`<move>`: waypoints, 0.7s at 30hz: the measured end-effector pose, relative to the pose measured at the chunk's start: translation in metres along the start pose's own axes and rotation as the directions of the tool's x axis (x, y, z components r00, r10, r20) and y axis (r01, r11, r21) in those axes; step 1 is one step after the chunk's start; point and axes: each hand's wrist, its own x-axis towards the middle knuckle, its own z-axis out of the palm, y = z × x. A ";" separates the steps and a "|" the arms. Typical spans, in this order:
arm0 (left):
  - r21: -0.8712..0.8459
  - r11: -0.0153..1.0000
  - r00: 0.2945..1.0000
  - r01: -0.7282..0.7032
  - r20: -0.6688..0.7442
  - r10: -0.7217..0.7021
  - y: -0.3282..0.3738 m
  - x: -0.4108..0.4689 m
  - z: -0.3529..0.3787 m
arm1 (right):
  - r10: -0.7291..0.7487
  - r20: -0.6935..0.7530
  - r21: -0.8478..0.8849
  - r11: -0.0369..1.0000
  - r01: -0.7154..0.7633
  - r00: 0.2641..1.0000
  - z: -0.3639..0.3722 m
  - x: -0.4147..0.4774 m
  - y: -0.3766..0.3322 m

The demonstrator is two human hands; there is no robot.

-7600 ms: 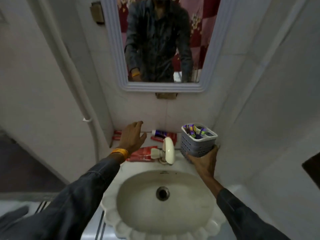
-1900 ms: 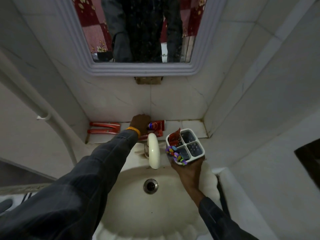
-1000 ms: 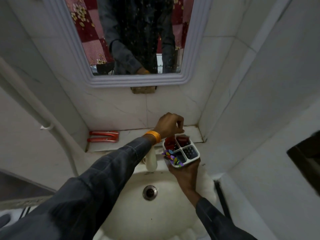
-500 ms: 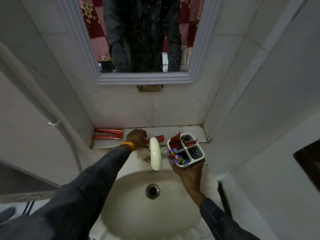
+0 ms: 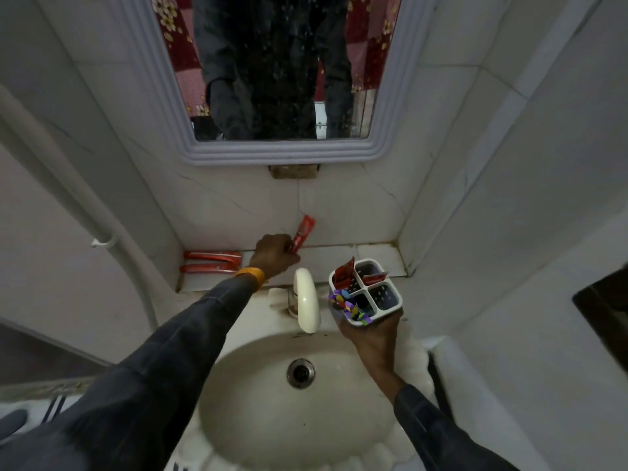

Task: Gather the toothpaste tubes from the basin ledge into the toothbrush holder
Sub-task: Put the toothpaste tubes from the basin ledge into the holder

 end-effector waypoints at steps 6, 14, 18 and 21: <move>-0.441 0.877 0.962 -0.192 0.092 0.257 0.070 -0.009 -0.043 | -0.001 -0.009 -0.011 1.000 0.001 1.000 0.003 -0.002 -0.002; -0.239 0.880 0.865 -0.411 0.201 0.459 0.133 0.001 -0.012 | -0.046 0.010 -0.026 0.999 0.046 0.999 0.005 -0.003 -0.006; 0.023 0.881 0.862 -0.473 0.222 0.457 0.129 0.006 0.005 | -0.044 0.019 -0.029 0.999 0.045 0.999 0.004 -0.004 -0.007; 0.040 0.873 0.853 -0.486 0.240 0.463 0.121 0.007 0.008 | -0.040 0.012 -0.036 0.999 0.040 0.999 0.004 -0.005 -0.009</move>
